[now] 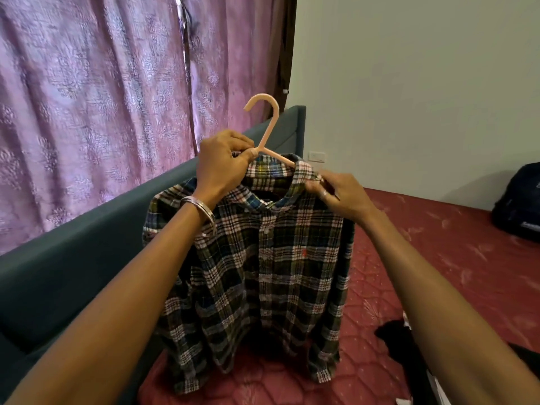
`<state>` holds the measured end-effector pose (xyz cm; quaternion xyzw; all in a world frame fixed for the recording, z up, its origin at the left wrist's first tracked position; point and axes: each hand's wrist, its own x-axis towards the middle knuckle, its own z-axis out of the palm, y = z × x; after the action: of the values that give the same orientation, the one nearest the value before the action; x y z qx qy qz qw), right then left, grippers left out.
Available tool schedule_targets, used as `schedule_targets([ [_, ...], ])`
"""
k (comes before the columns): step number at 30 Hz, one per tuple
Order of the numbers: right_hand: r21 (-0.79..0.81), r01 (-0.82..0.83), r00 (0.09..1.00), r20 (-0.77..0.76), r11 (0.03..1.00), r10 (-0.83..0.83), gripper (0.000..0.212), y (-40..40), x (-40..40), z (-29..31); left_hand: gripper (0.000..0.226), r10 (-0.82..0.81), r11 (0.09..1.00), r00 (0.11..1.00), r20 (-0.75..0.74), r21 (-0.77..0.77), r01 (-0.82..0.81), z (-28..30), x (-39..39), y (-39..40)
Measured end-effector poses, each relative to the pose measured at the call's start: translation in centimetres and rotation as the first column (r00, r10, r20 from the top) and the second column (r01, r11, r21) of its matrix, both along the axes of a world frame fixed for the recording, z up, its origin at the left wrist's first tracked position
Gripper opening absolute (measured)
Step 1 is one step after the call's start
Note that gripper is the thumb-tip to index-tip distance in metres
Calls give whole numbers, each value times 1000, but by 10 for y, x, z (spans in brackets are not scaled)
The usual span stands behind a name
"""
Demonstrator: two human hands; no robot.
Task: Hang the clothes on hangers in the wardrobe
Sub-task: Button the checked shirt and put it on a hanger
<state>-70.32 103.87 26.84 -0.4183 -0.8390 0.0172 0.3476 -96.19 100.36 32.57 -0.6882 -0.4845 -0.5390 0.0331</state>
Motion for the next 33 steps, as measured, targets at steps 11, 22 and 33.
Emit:
schedule_targets([
  [11, -424, 83, 980, 199, 902, 3, 23, 7, 66, 20, 20, 151, 989, 983, -101, 25, -149, 3, -19, -7],
  [22, -165, -44, 964, -266, 985, -2, 34, -36, -24, 73, 14, 26, 1000, 999, -34, -16, -26, -9, -2, -11],
  [33, -189, -299, 796, -590, 936, 135, 16, -51, -104, 80, 45, -190, 979, 971, -145, -107, 176, -14, -25, -41],
])
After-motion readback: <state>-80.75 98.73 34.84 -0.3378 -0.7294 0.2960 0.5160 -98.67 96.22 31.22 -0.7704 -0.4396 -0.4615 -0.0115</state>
